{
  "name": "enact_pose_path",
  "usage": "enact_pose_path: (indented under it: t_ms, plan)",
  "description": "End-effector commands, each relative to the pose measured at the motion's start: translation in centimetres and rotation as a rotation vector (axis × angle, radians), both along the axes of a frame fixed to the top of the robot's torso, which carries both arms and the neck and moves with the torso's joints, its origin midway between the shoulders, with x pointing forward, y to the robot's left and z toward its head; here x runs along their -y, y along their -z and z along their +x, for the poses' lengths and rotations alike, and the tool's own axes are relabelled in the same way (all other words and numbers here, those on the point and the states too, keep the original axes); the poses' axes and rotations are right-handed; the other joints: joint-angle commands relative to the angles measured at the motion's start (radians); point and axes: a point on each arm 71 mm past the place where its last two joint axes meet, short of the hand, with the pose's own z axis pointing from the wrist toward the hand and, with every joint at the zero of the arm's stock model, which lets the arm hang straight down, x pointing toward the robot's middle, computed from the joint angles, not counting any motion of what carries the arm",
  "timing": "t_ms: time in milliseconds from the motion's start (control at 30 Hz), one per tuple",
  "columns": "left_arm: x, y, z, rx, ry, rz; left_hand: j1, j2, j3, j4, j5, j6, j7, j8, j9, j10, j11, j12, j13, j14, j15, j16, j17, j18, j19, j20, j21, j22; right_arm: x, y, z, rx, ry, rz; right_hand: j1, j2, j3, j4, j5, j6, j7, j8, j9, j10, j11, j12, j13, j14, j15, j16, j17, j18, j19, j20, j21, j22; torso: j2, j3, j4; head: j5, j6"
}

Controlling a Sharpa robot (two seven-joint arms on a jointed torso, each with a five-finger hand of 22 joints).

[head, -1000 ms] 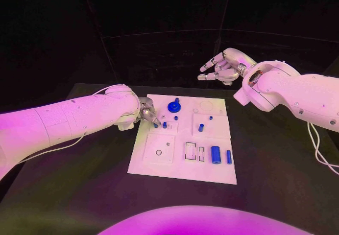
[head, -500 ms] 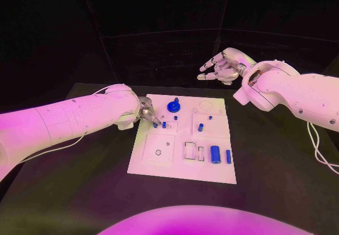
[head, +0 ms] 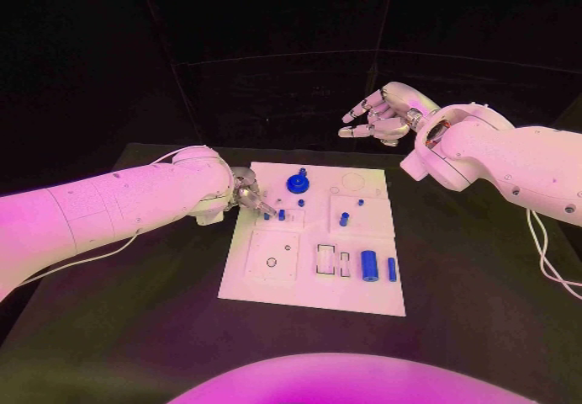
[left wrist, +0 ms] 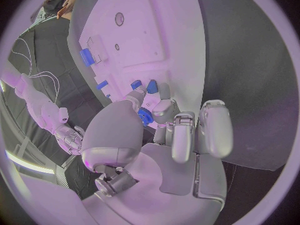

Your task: Assemble the parts on the task board

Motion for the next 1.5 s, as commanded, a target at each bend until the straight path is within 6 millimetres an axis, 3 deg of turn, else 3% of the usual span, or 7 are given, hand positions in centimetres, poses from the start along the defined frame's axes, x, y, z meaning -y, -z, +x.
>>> enact_pose_path:
  t_ms: [33,200,333,467,733,1000,1500]
  plan:
    - [-0.1,-0.5,0.2,0.046,-0.028,-0.058,0.009,0.000,-0.020,0.008,-0.003,0.003,0.002,-0.008,-0.003,-0.010,0.007,-0.014,-0.018,0.106,-0.008,0.003,0.263,0.005,0.003,-0.005,-0.010,-0.012,-0.1,-0.1,0.0,0.005,-0.006,-0.001,-0.001,0.011,-0.008,0.000,0.004,0.007,-0.003,0.007,0.000,0.007,0.000,0.004,-0.002,0.061,-0.004,-0.006,0.058,0.017,0.004,-0.005,-0.005,-0.002,0.000,0.0000,0.0007,0.000,0.001]
    - [-0.5,-1.3,0.8,0.134,-0.084,-0.192,0.037,0.006,-0.076,0.042,0.000,-0.069,0.032,-0.045,-0.024,-0.171,0.032,-0.244,-0.293,0.098,0.010,-0.012,0.235,0.028,-0.044,0.007,-0.111,-0.131,0.0,-0.1,0.0,0.005,-0.005,-0.001,-0.001,0.011,-0.008,0.000,0.004,0.007,-0.003,0.007,0.000,0.007,0.000,0.004,-0.002,0.061,-0.004,-0.006,0.058,0.017,0.004,-0.005,-0.005,-0.002,0.000,0.0009,0.0000,-0.001,0.003]
    - [-0.5,-2.0,1.2,0.195,-0.106,-0.330,0.088,0.019,-0.116,0.066,0.005,-0.169,0.081,-0.103,-0.064,-0.312,0.084,-0.375,-0.390,0.002,0.053,-0.203,-0.045,0.100,-0.218,0.042,-0.479,-0.535,0.0,-0.1,0.0,0.004,-0.003,-0.002,-0.001,0.011,-0.008,0.000,0.004,0.007,-0.003,0.007,0.000,0.007,0.000,0.004,-0.002,0.061,-0.004,-0.006,0.058,0.017,0.004,-0.005,-0.005,-0.002,0.000,0.0004,-0.0009,-0.001,0.003]
    - [0.0,-2.5,1.4,0.231,-0.074,-0.426,0.137,0.029,-0.146,0.075,0.005,-0.208,0.112,-0.128,-0.096,-0.383,0.120,-0.453,-0.461,-0.116,0.080,-0.436,-0.322,0.121,-0.281,0.072,-0.644,-0.675,0.0,-0.1,0.1,0.004,-0.002,-0.002,-0.001,0.011,-0.008,0.000,0.004,0.007,-0.003,0.007,0.000,0.007,0.000,0.004,-0.002,0.061,-0.004,-0.006,0.058,0.017,0.004,-0.005,-0.005,-0.002,0.000,0.0007,-0.0003,-0.001,0.003]
    - [3.0,-3.3,1.8,0.320,0.141,-0.497,0.431,0.059,-0.060,-0.071,0.006,-0.207,0.140,-0.196,-0.187,-0.471,0.143,-0.597,-0.619,-0.287,0.104,-0.738,-0.634,0.119,-0.314,0.100,-0.812,-0.794,-0.1,-0.1,0.1,0.004,-0.005,-0.002,-0.001,0.011,-0.008,0.000,0.004,0.007,-0.003,0.007,0.000,0.007,0.000,0.004,-0.002,0.061,-0.004,-0.006,0.058,0.017,0.004,-0.005,-0.005,-0.002,0.001,0.0003,-0.0010,-0.006,0.009]
    - [5.7,-2.8,1.9,0.422,0.376,-0.364,0.467,0.007,-0.008,-0.135,-0.020,-0.145,0.130,-0.276,-0.265,-0.455,0.145,-0.697,-0.743,-0.255,0.102,-0.720,-0.652,0.122,-0.269,0.091,-0.822,-0.810,-0.3,-0.1,0.1,0.003,-0.010,-0.001,-0.001,0.011,-0.010,0.001,0.004,0.006,-0.003,0.007,0.000,0.007,0.000,0.004,-0.002,0.061,-0.004,-0.006,0.058,0.017,0.004,-0.005,-0.005,-0.002,0.003,0.0000,-0.0055,-0.017,0.016]
    - [7.7,-0.5,2.0,0.407,0.519,-0.090,0.392,-0.014,-0.025,-0.174,-0.064,-0.067,0.119,-0.356,-0.341,-0.425,0.136,-0.752,-0.859,0.016,0.089,-0.213,-0.126,0.096,-0.068,0.077,-0.568,-0.597,-0.8,-0.1,0.0,0.002,-0.020,0.000,-0.001,0.011,-0.010,0.001,0.004,0.006,-0.003,0.007,0.000,0.007,0.000,0.004,-0.002,0.061,-0.004,-0.006,0.058,0.017,0.004,-0.005,-0.005,-0.002,0.002,0.0006,-0.0026,-0.028,0.017]
